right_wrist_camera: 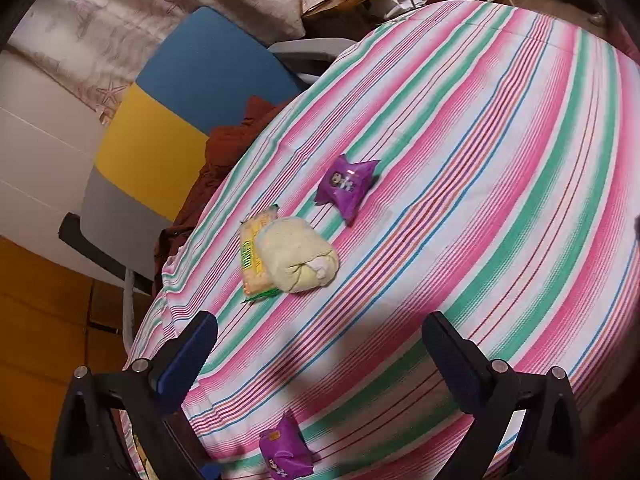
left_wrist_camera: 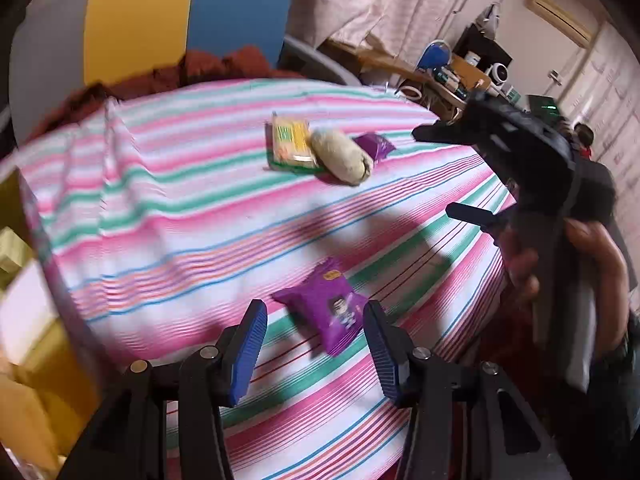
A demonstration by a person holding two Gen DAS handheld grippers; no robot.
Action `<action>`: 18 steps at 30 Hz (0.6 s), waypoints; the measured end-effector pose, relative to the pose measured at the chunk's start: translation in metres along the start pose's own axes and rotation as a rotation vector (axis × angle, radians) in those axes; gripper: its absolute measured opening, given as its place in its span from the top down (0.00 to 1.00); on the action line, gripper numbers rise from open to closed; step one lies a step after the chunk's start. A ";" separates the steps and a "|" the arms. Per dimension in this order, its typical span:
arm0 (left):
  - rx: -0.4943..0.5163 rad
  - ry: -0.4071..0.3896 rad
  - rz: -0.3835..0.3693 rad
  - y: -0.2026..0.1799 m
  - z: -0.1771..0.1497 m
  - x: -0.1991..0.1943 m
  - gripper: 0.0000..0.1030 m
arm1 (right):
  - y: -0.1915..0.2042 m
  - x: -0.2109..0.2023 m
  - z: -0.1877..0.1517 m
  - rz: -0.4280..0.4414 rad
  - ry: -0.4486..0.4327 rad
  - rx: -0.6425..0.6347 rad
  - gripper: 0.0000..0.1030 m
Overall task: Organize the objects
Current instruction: 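Grasp the purple candy packet with the left tool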
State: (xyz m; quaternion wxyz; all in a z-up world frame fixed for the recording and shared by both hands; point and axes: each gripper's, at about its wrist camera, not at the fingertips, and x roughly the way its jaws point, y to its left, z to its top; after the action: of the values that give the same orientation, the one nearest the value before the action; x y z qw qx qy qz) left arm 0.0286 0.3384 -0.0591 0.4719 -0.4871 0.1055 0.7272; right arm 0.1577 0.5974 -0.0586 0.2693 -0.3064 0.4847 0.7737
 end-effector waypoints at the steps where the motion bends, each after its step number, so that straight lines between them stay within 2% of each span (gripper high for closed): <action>1: -0.016 0.009 -0.008 0.000 0.001 0.004 0.51 | 0.000 0.000 0.000 0.003 0.003 -0.002 0.00; 7: -0.081 0.066 -0.021 -0.007 0.013 0.038 0.51 | 0.004 0.002 -0.001 0.030 0.010 -0.008 0.00; 10: -0.074 0.089 0.021 -0.012 0.016 0.056 0.51 | 0.003 0.004 0.000 0.039 0.018 -0.002 0.00; 13: -0.048 0.069 0.027 -0.010 0.012 0.061 0.48 | 0.003 0.006 -0.001 0.041 0.028 -0.001 0.00; 18: 0.027 0.005 0.006 -0.002 -0.001 0.051 0.49 | 0.004 0.011 -0.003 0.033 0.055 -0.010 0.00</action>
State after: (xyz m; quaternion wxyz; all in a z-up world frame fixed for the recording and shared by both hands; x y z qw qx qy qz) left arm 0.0264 0.3687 -0.1006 0.4759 -0.4823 0.1178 0.7260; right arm 0.1478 0.5947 -0.0654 0.2416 -0.3211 0.4929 0.7717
